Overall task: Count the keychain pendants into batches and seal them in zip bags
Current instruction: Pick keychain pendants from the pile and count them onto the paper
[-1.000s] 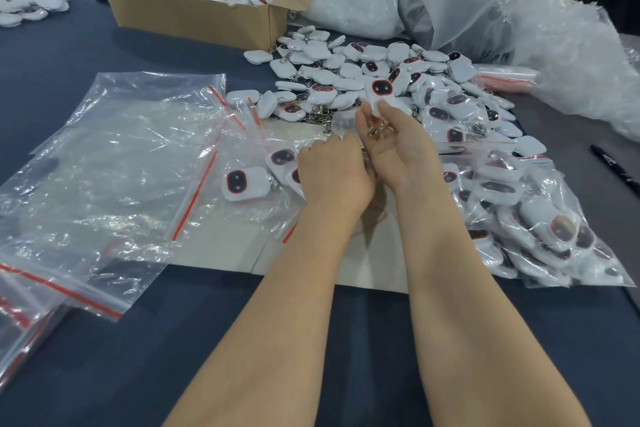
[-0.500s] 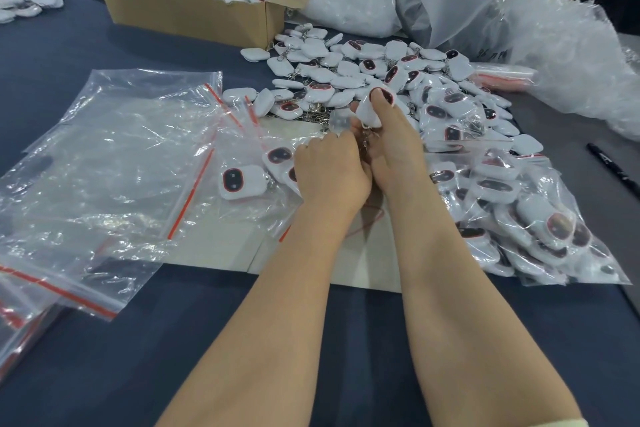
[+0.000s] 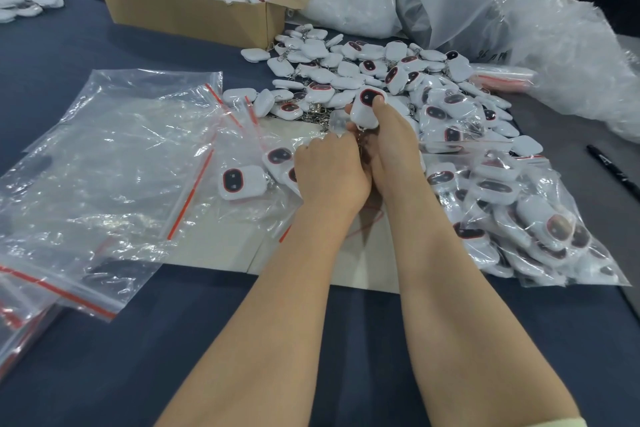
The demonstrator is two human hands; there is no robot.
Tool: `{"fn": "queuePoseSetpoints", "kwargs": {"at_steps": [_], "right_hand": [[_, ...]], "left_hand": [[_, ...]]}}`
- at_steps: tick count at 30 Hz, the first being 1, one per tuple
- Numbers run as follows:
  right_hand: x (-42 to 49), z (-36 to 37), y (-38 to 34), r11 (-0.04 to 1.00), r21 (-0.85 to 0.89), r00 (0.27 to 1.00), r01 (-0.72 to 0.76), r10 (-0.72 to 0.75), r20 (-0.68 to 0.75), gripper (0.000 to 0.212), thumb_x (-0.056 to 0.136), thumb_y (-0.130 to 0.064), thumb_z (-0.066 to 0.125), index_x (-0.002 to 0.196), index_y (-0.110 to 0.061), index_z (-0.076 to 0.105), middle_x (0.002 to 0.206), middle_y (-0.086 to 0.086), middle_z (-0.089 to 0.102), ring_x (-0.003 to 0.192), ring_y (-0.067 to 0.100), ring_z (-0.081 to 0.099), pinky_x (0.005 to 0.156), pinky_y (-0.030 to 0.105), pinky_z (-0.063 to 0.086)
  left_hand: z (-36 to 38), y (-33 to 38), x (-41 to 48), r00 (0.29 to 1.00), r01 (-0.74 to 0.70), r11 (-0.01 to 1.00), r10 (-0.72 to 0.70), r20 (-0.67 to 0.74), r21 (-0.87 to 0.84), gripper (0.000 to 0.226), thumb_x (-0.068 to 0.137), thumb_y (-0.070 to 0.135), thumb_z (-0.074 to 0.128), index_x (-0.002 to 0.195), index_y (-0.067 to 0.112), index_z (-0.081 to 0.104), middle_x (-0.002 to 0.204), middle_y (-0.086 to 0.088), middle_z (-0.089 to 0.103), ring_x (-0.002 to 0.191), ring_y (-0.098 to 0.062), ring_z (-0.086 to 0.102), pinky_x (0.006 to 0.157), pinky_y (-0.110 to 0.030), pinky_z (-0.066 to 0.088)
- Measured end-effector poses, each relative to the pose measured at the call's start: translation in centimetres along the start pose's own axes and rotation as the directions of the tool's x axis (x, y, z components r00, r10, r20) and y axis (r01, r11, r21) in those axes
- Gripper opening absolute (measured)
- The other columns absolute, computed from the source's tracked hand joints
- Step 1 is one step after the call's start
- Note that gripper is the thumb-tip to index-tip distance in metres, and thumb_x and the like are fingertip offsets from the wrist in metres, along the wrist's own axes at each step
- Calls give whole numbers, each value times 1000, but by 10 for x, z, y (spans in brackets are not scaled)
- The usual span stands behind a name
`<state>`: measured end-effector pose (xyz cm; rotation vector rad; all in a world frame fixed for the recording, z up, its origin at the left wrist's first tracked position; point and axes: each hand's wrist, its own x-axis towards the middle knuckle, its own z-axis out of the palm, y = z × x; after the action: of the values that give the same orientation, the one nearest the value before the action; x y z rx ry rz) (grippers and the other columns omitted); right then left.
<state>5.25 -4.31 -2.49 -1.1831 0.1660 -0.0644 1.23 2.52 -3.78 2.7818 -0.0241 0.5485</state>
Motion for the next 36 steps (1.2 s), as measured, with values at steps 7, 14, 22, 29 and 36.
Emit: {"fn": "queuePoseSetpoints", "kwargs": {"at_steps": [7, 14, 22, 29, 36], "right_hand": [[-1, -1, 2, 989, -119, 997, 83, -83, 2, 27, 100, -19, 47, 80, -11, 65, 72, 4, 68, 61, 13, 62, 58, 24, 51], [1, -2, 5, 969, -219, 992, 110, -92, 87, 16, 94, -1, 51, 93, -10, 64, 94, 11, 69, 88, 22, 64, 85, 38, 52], [-1, 1, -5, 929, -319, 981, 188, -196, 6, 8, 93, 1, 51, 97, -3, 56, 85, 10, 59, 55, 2, 61, 53, 17, 48], [-2, 3, -21, 944, -314, 990, 101, -128, -65, 5, 91, -7, 54, 95, -3, 55, 85, 13, 63, 71, 22, 65, 79, 39, 57], [-9, 11, -41, 929, -342, 986, 141, -162, -34, 19, 90, -15, 61, 75, -12, 50, 76, 5, 51, 71, 21, 52, 69, 31, 54]], "left_hand": [[-1, 0, -1, 1000, -1, 1000, 1, 7, 9, 21, 87, 23, 48, 102, 16, 61, 100, -10, 65, 96, -34, 58, 70, -34, 27], [-4, 2, 0, 998, 32, 999, -32, 62, 9, 27, 88, 20, 48, 113, 12, 54, 109, -11, 62, 102, -34, 56, 79, -37, 35], [-10, 5, -3, 994, 98, 994, -94, 58, -55, 40, 84, 25, 54, 123, 19, 49, 109, -7, 61, 109, -31, 49, 87, -41, 23], [-18, 3, 1, 984, 150, 977, -132, 122, -153, 18, 83, 12, 52, 84, 24, 39, 92, -4, 64, 99, -30, 57, 88, -38, 23], [-29, -3, 6, 943, 283, 706, -328, 55, -649, 22, 91, 12, 49, 111, 15, 56, 106, -6, 65, 101, -26, 60, 90, -39, 46]]}}
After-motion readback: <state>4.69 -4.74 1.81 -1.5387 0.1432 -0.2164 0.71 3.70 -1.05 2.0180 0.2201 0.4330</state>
